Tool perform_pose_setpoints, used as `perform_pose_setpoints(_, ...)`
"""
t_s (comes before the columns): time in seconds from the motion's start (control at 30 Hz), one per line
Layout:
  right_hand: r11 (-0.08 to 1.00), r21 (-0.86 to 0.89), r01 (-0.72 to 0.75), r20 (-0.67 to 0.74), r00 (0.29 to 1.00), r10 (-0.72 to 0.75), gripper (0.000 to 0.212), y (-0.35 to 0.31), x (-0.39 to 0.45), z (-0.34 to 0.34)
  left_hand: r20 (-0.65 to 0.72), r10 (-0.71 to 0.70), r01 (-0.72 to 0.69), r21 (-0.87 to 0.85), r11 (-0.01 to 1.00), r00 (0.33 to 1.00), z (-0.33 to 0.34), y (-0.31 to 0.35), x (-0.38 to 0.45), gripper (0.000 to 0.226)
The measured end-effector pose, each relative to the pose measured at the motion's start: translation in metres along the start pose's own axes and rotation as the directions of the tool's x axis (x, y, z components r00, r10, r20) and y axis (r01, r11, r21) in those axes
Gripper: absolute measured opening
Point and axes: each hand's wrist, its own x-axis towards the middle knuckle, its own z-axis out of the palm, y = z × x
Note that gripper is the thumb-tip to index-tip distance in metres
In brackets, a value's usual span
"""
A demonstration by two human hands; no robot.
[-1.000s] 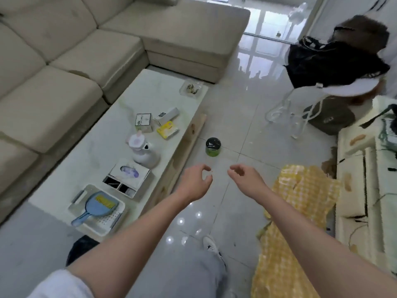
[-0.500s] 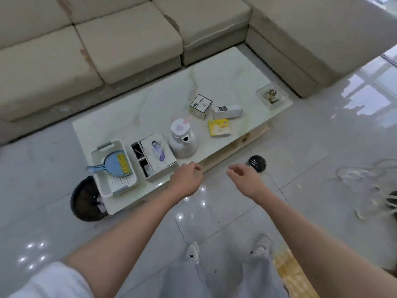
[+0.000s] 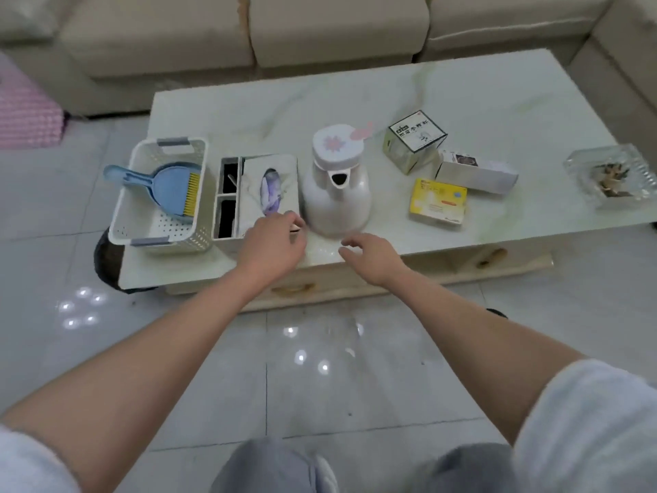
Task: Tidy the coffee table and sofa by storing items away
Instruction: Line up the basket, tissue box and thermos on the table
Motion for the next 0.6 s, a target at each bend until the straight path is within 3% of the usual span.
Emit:
perform_pose_setpoints(0.13, 0.98, 0.016, 0.199, -0.246, 0.951, -0.189, 0.028, 0.046, 0.043, 0.042, -0.326, 0.221, -0.199, 0.1, 0.975, 0.919, 0.066, 0.001, 0.013, 0.027)
perform_pose_setpoints(0.27, 0.932, -0.046, 0.358, -0.398, 0.85, -0.346, 0.03, 0.081, 0.062, 0.061, -0.555, 0.268, -0.279, 0.066, 0.958, 0.788, 0.1, 0.009, 0.024, 0.022)
perform_pose_setpoints(0.43, 0.878, -0.274, 0.392, -0.536, 0.696, -0.478, 0.041, 0.088, 0.066, 0.076, -0.657, 0.251, -0.369, -0.044, 0.929, 0.711, 0.083, -0.02, 0.022, 0.018)
perform_pose_setpoints(0.53, 0.871, -0.246, 0.426, -0.54, 0.686, -0.488, 0.041, 0.086, 0.065, 0.077, -0.73, 0.16, -0.232, 0.002, 0.973, 0.664, 0.047, -0.063, 0.021, 0.023)
perform_pose_setpoints(0.6, 0.884, -0.184, 0.429, -0.508, 0.729, -0.459, 0.041, 0.083, 0.061, 0.074, -0.685, 0.037, 0.051, 0.109, 0.993, 0.727, 0.023, -0.109, 0.023, 0.033)
